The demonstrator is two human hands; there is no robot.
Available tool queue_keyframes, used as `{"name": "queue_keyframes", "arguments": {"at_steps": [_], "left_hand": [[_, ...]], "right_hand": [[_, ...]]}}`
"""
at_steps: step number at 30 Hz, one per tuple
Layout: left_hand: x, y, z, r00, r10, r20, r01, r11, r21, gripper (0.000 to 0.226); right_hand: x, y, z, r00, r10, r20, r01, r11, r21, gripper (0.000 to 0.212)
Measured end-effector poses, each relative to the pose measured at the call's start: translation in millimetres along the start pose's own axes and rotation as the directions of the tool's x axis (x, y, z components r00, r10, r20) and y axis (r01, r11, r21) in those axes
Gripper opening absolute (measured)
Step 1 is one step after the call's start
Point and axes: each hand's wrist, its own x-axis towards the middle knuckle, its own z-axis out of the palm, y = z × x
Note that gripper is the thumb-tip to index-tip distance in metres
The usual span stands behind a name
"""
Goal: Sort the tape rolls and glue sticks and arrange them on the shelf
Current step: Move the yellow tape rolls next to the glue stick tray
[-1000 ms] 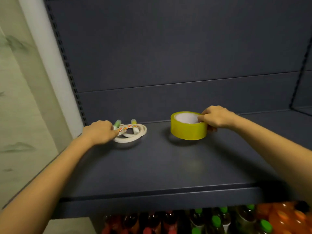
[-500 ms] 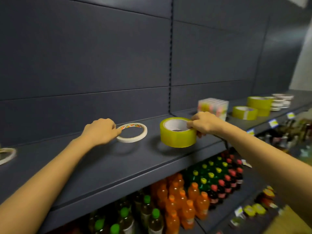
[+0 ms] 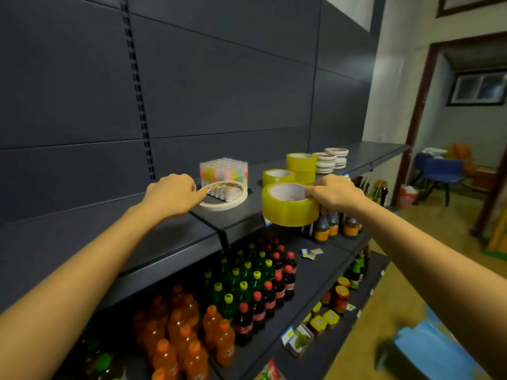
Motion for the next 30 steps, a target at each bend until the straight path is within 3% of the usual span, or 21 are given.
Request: {"name": "queue_keyframes", "arguments": {"at_steps": [12,22,30], "left_hand": [[113.8,92.2,38.1,0.998,0.036,-0.042,-0.034,0.998,0.057,0.043],[187.3,95.9,47.1,0.977,-0.131,-0.168,0.144,0.987,0.068,0.040],[205.8,102.5,54.0,0.959,-0.248,-0.138,0.264,0.957,0.119,0.036]], "right_hand": [[108.0,85.6,-5.6,1.000,0.012,-0.004,-0.012,1.000,0.001,0.043],[225.4,61.0,5.0,0.987,-0.156,0.031,0.156,0.988,-0.017,0.032],[276.4,57.3,30.8,0.956,-0.287,0.055,0.292,0.948,-0.128,0.025]]}}
